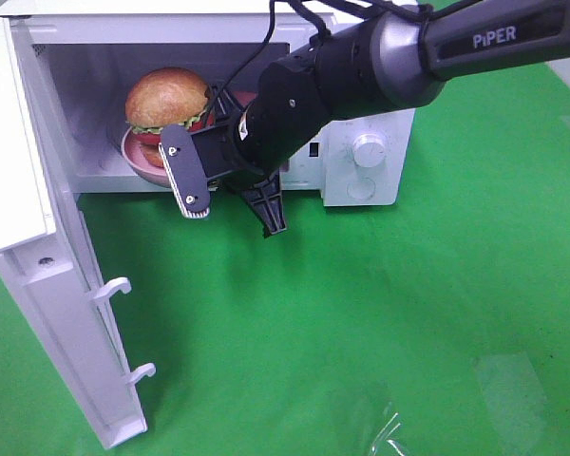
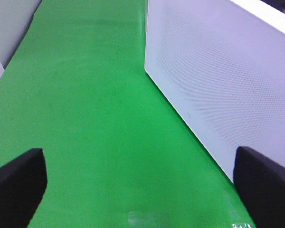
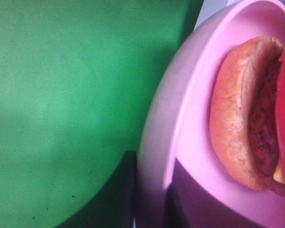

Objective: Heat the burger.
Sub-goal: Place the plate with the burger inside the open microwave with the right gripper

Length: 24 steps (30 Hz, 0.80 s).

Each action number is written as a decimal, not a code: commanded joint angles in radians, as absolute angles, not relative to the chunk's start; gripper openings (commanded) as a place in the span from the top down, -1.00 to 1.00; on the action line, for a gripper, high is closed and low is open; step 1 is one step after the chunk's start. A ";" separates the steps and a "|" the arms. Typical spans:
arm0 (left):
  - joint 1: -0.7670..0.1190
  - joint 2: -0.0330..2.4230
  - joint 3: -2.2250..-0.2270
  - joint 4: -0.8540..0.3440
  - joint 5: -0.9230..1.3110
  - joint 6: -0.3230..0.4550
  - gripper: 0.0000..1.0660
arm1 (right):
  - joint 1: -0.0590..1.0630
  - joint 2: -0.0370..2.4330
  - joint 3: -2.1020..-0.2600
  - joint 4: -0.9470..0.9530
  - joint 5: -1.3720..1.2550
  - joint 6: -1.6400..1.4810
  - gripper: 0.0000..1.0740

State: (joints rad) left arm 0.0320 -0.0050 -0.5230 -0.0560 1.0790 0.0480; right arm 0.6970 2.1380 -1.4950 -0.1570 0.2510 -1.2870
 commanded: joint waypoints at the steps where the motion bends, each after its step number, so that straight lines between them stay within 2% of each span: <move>1: 0.033 -0.010 -0.520 -0.055 1.069 0.046 -0.87 | 0.698 2.092 -1.478 -0.154 0.185 -1.291 1.00; 24: 0.033 -0.010 -0.520 -0.055 1.069 0.046 -0.87 | 0.702 1.876 -1.167 -0.102 0.078 -1.292 1.00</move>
